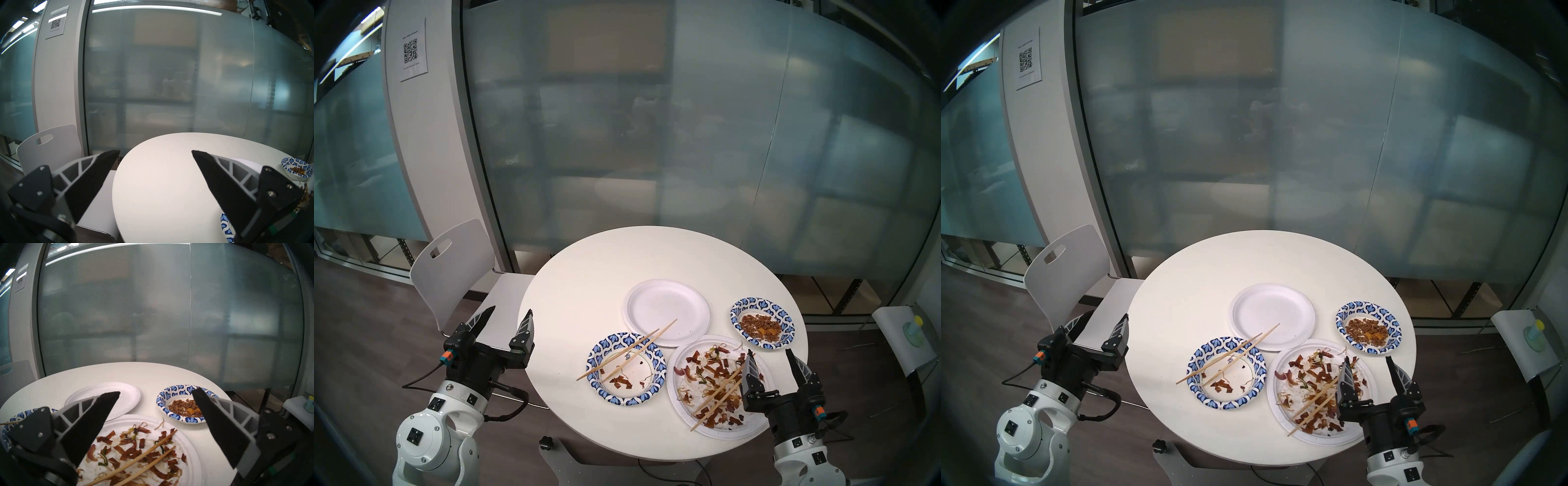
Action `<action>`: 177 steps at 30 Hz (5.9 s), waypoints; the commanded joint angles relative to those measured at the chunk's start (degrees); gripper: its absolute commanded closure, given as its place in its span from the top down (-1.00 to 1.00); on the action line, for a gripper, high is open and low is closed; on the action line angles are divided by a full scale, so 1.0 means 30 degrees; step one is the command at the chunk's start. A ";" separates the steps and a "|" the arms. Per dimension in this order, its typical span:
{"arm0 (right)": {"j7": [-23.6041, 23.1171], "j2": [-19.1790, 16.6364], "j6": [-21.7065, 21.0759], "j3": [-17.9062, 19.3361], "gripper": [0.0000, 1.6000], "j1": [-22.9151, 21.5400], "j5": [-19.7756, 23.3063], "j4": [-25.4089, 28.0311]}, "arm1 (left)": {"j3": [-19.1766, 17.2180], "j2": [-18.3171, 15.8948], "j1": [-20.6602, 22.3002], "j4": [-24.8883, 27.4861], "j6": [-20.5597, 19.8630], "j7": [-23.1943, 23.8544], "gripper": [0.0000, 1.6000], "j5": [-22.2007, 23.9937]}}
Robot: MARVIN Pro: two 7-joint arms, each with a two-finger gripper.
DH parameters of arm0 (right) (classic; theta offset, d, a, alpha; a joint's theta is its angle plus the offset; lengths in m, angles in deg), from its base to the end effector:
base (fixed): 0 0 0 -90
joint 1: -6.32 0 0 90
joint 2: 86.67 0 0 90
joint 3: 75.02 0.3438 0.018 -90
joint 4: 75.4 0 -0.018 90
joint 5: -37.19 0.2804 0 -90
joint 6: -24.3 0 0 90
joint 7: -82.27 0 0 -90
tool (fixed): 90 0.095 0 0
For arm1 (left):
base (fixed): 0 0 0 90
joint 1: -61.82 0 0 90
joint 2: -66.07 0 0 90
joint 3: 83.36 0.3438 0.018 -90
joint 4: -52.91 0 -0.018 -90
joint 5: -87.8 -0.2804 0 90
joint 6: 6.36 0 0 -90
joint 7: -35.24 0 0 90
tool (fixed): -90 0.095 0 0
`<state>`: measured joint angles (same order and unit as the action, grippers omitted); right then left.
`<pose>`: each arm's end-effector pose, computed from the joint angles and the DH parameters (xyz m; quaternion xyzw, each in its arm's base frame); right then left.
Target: Stack the plates into one stack
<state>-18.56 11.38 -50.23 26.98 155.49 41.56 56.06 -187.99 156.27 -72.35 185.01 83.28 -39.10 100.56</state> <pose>0.0631 -0.0314 -0.2967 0.7230 -0.0128 0.6900 0.0314 0.1419 0.0517 -0.2832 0.7113 -0.0103 0.7012 0.0477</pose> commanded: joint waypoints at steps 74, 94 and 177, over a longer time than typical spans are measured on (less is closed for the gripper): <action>-1.3573 -0.9271 -0.6378 0.8890 1.00 -0.2932 0.7691 -0.2801 | 0.0017 -0.0045 0.0011 0.0355 0.0047 0.0036 1.00 -0.0021; -1.1508 -1.1188 -0.8235 0.7793 1.00 -0.7228 1.0891 -0.8221 | 0.0017 -0.0046 0.0012 0.0354 0.0048 0.0036 1.00 -0.0018; -1.5977 -1.6818 -0.7650 0.2518 1.00 -0.7530 0.2143 -0.6434 | 0.0018 -0.0048 -0.0004 0.0377 0.0035 0.0030 1.00 -0.0026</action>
<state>-66.19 -37.07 -75.50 35.80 134.83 49.70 36.90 -187.99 156.26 -72.35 184.98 83.28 -39.14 100.60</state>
